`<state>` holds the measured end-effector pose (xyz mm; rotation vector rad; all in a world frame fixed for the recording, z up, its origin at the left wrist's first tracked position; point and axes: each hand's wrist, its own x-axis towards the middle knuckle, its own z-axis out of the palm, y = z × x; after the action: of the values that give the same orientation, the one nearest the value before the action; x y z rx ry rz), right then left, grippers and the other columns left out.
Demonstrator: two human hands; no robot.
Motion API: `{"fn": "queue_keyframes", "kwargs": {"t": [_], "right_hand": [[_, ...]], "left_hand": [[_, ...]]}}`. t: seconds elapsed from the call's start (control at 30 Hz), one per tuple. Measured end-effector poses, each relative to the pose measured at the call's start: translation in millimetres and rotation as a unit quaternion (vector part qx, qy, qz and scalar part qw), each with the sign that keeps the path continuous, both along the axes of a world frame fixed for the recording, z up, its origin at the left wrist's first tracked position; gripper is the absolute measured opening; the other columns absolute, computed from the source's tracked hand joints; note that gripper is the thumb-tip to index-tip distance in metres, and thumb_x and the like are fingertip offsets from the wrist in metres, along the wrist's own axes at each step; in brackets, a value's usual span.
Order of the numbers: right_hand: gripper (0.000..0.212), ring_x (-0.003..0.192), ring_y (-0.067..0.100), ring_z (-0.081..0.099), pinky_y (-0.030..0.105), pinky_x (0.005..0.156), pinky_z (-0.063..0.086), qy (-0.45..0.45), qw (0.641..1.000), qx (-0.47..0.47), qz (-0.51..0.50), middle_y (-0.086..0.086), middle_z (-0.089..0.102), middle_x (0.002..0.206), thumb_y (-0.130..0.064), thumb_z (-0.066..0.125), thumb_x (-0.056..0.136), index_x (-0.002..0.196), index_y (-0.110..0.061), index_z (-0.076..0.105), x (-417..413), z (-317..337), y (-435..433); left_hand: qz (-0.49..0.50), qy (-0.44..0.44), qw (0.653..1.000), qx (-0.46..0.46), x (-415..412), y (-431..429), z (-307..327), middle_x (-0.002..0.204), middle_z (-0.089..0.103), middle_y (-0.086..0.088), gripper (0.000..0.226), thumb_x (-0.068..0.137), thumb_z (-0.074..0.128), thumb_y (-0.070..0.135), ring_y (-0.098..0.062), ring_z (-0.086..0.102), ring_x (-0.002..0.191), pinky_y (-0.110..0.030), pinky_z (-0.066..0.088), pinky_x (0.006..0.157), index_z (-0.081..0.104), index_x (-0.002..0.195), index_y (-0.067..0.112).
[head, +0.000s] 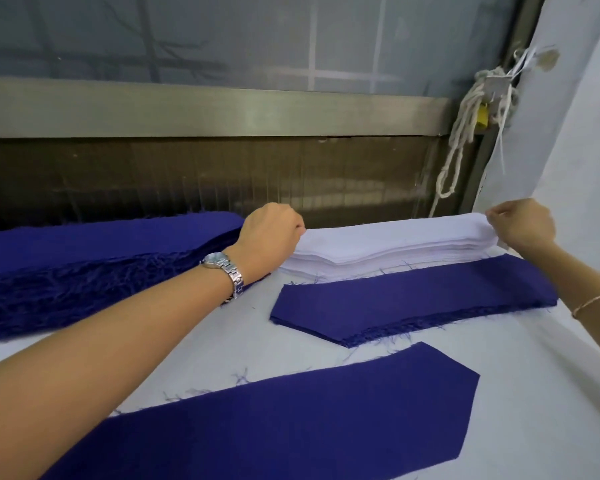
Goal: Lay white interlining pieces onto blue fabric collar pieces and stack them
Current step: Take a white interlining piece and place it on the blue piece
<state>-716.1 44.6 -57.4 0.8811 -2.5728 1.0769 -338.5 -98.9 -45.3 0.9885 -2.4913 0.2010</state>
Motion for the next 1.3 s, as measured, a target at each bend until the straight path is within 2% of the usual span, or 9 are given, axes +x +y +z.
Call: {"fn": "queue_keyframes", "kwargs": {"t": [0.1,0.2,0.57,0.67,0.8,0.93,1.03,1.17,1.3], "right_hand": [[0.025,0.104,0.046,0.061,0.044,0.09,0.05,0.025,0.999,0.035,-0.001,0.025,0.069,0.112,-0.018,0.055,0.096,0.106,-0.011,0.077,-9,-5,-11],[0.027,0.112,0.047,0.059,0.046,0.096,0.048,0.031,0.997,0.07,-0.011,0.025,0.065,0.124,-0.023,0.059,0.098,0.116,-0.01,0.075,-19,-7,-20],[0.02,0.092,0.044,0.06,0.04,0.079,0.046,0.024,0.996,0.082,-0.035,0.024,0.064,0.093,-0.012,0.059,0.091,0.087,-0.001,0.075,-22,-7,-28],[0.019,0.085,0.039,0.054,0.038,0.076,0.044,0.047,0.994,0.09,-0.028,0.02,0.062,0.09,-0.011,0.058,0.091,0.088,-0.004,0.076,-20,-5,-26],[0.013,0.097,0.043,0.06,0.04,0.08,0.047,0.083,0.994,0.074,0.022,0.02,0.069,0.105,-0.007,0.063,0.087,0.093,-0.007,0.074,-19,-1,-21],[0.007,0.083,0.036,0.056,0.041,0.083,0.046,0.08,0.994,0.054,0.044,0.022,0.068,0.098,-0.004,0.063,0.087,0.091,-0.007,0.067,-25,2,-17],[0.009,0.087,0.042,0.055,0.044,0.081,0.045,0.093,0.995,0.017,0.038,0.025,0.065,0.092,-0.002,0.053,0.091,0.086,-0.004,0.061,-31,3,-15],[0.008,0.098,0.047,0.059,0.045,0.083,0.046,0.073,0.996,-0.031,0.033,0.029,0.065,0.103,0.0,0.062,0.089,0.096,-0.001,0.061,-40,3,-9],[0.035,0.101,0.044,0.06,0.046,0.083,0.048,0.007,0.995,-0.089,0.048,0.029,0.063,0.112,0.001,0.071,0.085,0.117,-0.002,0.056,-44,0,0]], "left_hand": [[-0.002,-0.005,1.0,-0.002,-4,-7,-2,0.094,0.072,-0.004,0.029,0.102,0.051,0.027,-0.023,0.064,0.089,-0.03,0.04,0.068,0.077,0.099,0.016],[-0.003,-0.012,1.0,-0.015,-4,-12,-5,0.097,0.075,-0.001,0.032,0.101,0.052,0.037,-0.02,0.066,0.088,-0.031,0.049,0.075,0.078,0.101,0.018],[0.014,-0.023,0.999,-0.043,-8,-14,-9,0.082,0.071,-0.003,0.038,0.102,0.051,0.04,-0.018,0.057,0.075,-0.029,0.041,0.076,0.077,0.092,0.014],[0.017,-0.013,1.0,-0.023,-9,-14,-9,0.09,0.073,-0.003,0.037,0.101,0.053,0.039,-0.019,0.064,0.082,-0.028,0.04,0.074,0.077,0.094,0.013],[0.015,-0.006,1.0,0.0,-9,-13,-9,0.097,0.073,-0.004,0.032,0.101,0.054,0.037,-0.021,0.066,0.089,-0.03,0.045,0.076,0.075,0.101,0.013],[0.015,-0.021,1.0,0.011,-10,-13,-8,0.103,0.072,-0.007,0.032,0.101,0.054,0.037,-0.023,0.066,0.095,-0.035,0.052,0.085,0.073,0.105,0.011],[0.014,-0.036,0.999,0.0,-12,-14,-8,0.107,0.069,-0.007,0.031,0.102,0.052,0.035,-0.024,0.063,0.099,-0.037,0.05,0.086,0.07,0.11,0.011],[0.004,-0.042,0.999,0.002,-13,-17,-10,0.116,0.067,-0.006,0.029,0.102,0.052,0.033,-0.025,0.058,0.108,-0.038,0.047,0.09,0.067,0.12,0.017],[-0.013,-0.028,0.999,0.036,-14,-22,-12,0.127,0.062,-0.005,0.034,0.101,0.055,0.03,-0.026,0.054,0.116,-0.04,0.045,0.094,0.059,0.134,0.02]]}}
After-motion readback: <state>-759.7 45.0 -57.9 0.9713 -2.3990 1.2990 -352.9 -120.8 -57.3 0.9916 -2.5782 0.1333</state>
